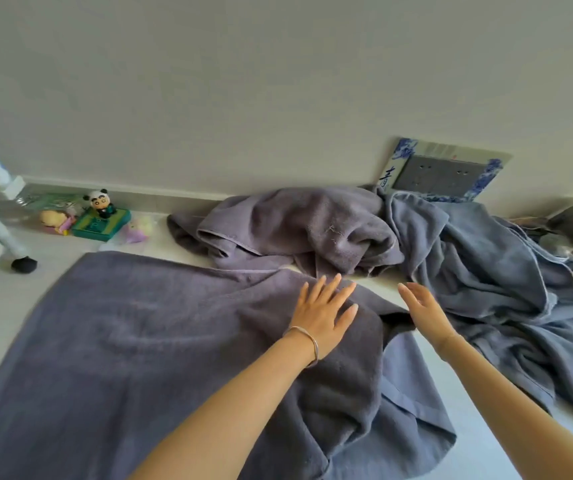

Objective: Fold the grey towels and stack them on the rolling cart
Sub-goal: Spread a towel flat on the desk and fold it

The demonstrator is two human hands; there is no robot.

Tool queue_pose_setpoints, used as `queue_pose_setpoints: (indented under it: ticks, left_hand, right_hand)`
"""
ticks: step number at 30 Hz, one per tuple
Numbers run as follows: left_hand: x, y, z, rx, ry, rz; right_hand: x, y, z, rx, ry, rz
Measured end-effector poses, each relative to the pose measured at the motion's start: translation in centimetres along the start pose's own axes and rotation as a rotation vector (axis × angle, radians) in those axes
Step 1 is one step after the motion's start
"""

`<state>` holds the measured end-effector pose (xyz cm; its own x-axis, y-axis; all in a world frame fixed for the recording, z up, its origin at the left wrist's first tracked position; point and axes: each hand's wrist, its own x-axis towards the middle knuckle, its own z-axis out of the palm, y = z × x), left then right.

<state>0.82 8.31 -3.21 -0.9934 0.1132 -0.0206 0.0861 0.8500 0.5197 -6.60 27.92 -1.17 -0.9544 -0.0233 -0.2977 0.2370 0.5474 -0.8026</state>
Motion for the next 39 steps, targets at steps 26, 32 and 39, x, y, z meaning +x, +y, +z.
queue_pose_setpoints:
  ticks: [26, 32, 39]
  left_hand:
    - [5.5, 6.3, -1.2, -0.174, -0.260, -0.033]
    - [7.2, 10.0, -5.4, -0.543, -0.361, -0.017]
    - [12.2, 15.6, -7.6, -0.499, -0.079, 0.071]
  right_hand:
    - [-2.1, 1.9, -11.2, 0.566, -0.407, 0.049]
    - [-4.0, 0.7, -18.4, 0.247, -0.523, 0.127]
    - [-0.4, -3.5, -27.8, 0.160, -0.685, -0.037]
